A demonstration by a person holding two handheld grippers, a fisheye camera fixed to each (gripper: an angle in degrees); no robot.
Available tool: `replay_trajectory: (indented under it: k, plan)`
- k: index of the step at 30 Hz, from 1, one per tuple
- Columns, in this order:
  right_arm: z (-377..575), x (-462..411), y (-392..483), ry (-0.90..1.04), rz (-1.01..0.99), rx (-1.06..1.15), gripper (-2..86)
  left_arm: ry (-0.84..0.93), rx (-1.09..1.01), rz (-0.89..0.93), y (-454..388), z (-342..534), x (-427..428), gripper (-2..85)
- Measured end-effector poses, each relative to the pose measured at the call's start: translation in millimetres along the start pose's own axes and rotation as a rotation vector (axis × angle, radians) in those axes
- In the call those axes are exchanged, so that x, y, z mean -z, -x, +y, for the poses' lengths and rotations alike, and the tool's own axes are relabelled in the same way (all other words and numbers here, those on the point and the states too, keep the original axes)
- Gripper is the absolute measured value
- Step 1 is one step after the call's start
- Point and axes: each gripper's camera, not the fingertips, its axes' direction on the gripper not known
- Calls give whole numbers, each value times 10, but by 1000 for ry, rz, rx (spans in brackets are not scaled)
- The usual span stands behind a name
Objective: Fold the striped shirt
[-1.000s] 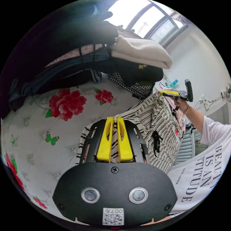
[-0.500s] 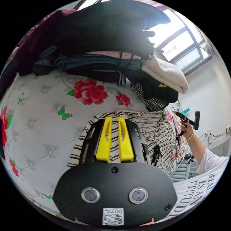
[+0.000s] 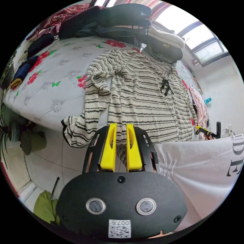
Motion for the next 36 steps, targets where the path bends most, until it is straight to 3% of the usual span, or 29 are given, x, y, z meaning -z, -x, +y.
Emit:
replay_trajectory:
  k: [6,10,14,22,25,30,36]
  plan:
    - [596,-115,-211,8,-124,-33,45,56,15,1,-61,395,-274,108]
    - [607,-400,-118,62,-189,32,32,98,-14,-161,-253,357,-397,78]
    - [694,-511,-52,50,-177,39,8,149,-38,-191,-370,406,-455,3]
    - [1136,-388,-65,62,-214,80,20,181,-184,-199,-381,724,-328,-9]
    - [1188,-99,-113,-55,-105,62,49,155,-125,-156,-258,905,-234,-8]
    - [1098,374,-562,-316,156,-225,88,98,52,-142,-96,1091,-103,2]
    - [677,74,-1113,-125,160,-358,23,20,51,-174,-153,954,171,29]
